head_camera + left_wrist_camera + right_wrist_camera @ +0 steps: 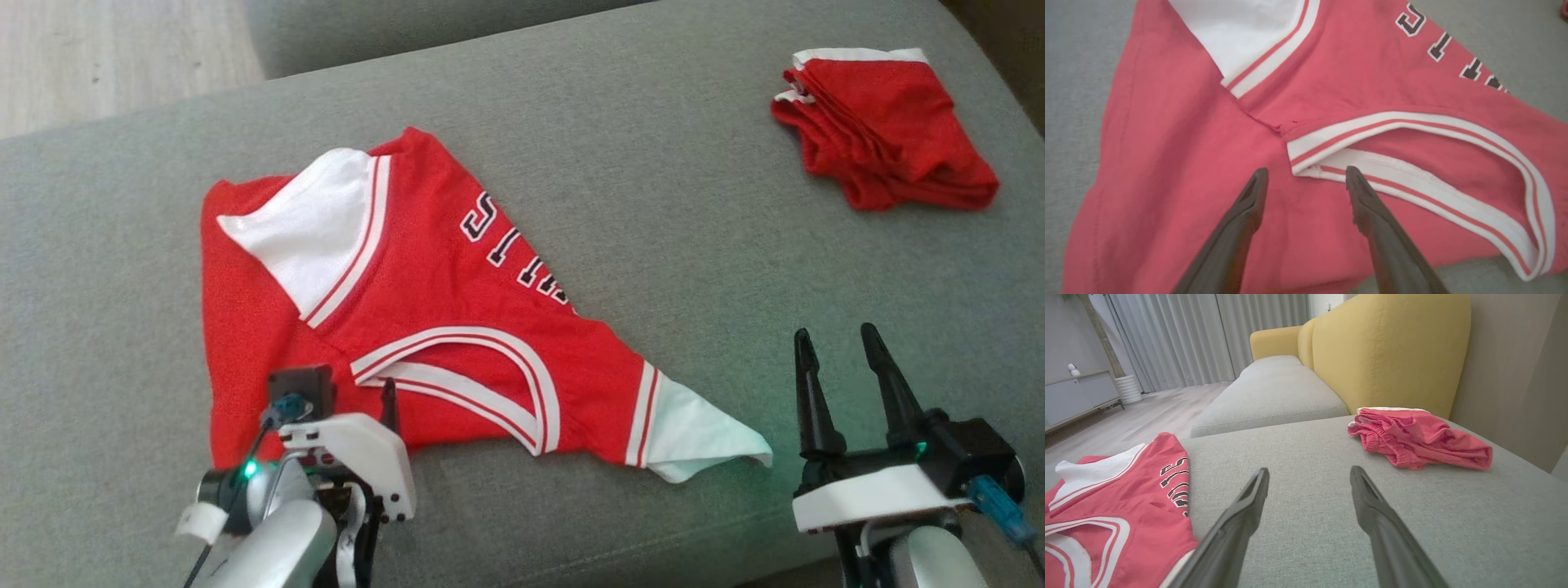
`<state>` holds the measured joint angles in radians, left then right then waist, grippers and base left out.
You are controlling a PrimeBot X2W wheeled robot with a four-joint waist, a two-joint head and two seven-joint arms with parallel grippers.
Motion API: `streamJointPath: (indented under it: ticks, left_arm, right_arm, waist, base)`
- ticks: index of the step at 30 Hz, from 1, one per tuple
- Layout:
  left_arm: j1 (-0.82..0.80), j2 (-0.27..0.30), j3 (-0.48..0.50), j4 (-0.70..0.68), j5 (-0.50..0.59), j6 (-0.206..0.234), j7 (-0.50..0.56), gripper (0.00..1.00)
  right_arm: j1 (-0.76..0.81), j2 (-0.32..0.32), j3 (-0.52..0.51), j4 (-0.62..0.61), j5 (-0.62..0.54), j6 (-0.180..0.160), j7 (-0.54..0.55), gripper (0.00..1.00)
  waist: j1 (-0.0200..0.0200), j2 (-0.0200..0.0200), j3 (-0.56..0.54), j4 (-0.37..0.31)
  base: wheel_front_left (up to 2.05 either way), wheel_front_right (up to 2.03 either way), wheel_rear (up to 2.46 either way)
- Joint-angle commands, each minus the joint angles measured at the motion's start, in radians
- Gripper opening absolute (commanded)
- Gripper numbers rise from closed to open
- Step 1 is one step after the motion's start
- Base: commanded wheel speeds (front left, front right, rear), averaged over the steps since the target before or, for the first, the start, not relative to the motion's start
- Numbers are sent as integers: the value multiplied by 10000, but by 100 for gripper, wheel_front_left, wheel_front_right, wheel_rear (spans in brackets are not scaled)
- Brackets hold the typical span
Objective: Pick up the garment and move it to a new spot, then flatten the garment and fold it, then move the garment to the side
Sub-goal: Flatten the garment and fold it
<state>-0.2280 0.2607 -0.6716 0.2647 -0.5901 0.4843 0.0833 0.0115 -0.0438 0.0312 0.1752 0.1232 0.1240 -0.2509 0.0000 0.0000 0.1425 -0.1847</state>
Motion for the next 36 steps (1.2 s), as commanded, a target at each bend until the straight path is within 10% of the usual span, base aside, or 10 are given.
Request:
streamJointPath:
  ticks: [1,13,14,16,20,22,36]
  left_arm:
    - [-430,52,454,-115,-54,-45,-207,100]
    - [-901,-241,691,937,-439,-627,-777,100]
    - [-950,-258,678,998,-443,-670,-795,93]
    - [-1028,-304,646,1121,-460,-749,-817,49]
    - [-1155,-395,565,1370,-466,-847,-842,26]
    - [-1227,-429,520,1391,-449,-914,-898,0]
    - [-4271,-654,441,657,-180,-1620,-240,0]
  right_arm:
    - [-232,-64,202,-292,72,67,-109,100]
    - [-303,-64,195,-316,86,67,-109,100]
    - [-312,-64,201,-314,87,67,-109,100]
    - [-326,-64,212,-303,90,67,-109,100]
    - [-358,-64,238,-269,100,67,-109,100]
    - [-375,-64,247,-256,112,67,-109,100]
    - [-827,-64,592,-204,351,67,-109,100]
  waist:
    - [0,0,32,-104]
    - [0,0,233,-206]
    - [0,0,241,-206]
    - [0,0,245,-210]
    - [0,0,247,-249]
    - [0,0,246,-281]
    - [0,0,722,-922]
  base:
    - [0,0,0]
    - [0,0,0]
    - [0,0,0]
    - [0,0,0]
    - [0,0,0]
    - [0,0,0]
    - [0,0,0]
